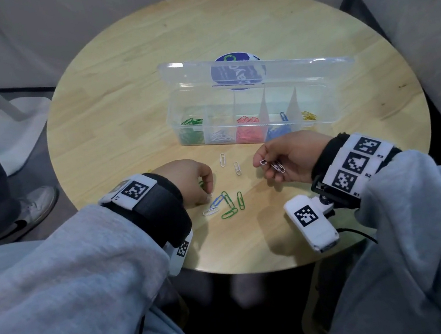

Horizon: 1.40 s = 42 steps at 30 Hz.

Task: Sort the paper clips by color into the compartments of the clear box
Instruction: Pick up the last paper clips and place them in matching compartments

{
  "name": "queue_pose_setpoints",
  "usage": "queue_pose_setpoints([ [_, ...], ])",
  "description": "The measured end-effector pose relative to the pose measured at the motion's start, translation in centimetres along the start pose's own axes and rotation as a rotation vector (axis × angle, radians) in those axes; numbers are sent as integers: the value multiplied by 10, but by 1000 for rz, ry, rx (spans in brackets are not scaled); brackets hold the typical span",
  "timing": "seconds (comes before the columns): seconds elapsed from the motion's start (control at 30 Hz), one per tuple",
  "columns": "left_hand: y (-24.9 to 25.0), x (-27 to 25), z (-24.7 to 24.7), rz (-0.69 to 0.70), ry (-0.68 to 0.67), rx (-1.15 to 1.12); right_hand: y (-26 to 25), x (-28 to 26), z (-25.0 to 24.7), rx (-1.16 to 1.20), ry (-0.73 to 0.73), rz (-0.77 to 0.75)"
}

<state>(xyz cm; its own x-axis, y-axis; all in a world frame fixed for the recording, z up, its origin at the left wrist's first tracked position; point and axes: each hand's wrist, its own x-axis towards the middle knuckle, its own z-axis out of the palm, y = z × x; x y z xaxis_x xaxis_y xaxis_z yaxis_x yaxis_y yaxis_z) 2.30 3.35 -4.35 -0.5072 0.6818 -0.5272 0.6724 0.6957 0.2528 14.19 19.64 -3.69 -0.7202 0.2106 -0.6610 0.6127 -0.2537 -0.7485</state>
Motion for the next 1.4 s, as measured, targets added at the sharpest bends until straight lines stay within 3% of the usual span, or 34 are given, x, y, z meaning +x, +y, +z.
queue_pose_setpoints([
  [0.17,0,-3,0,-37,-40,-56,0,1,4,-44,38,9],
  [0.33,0,-8,-18,-57,-102,-410,0,1,3,-657,156,-148],
  [0.47,0,-11,-26,-112,-51,-745,-10,-3,13,-1018,213,-280],
  [0.77,1,-15,-33,-82,-90,-970,-29,18,40,-1506,138,-164],
  [0.83,2,-14,-31,-92,-106,-897,-28,20,42,-1522,160,-169],
  [1.0,3,-15,-19,-34,-164,-439,-24,25,41,-1553,203,-221],
  [1.13,4,-17,-9,-53,-127,-157,-22,24,38,-1532,199,-215],
  [1.4,8,-15,0,-13,-127,79,-19,19,43,-1541,187,-68],
])
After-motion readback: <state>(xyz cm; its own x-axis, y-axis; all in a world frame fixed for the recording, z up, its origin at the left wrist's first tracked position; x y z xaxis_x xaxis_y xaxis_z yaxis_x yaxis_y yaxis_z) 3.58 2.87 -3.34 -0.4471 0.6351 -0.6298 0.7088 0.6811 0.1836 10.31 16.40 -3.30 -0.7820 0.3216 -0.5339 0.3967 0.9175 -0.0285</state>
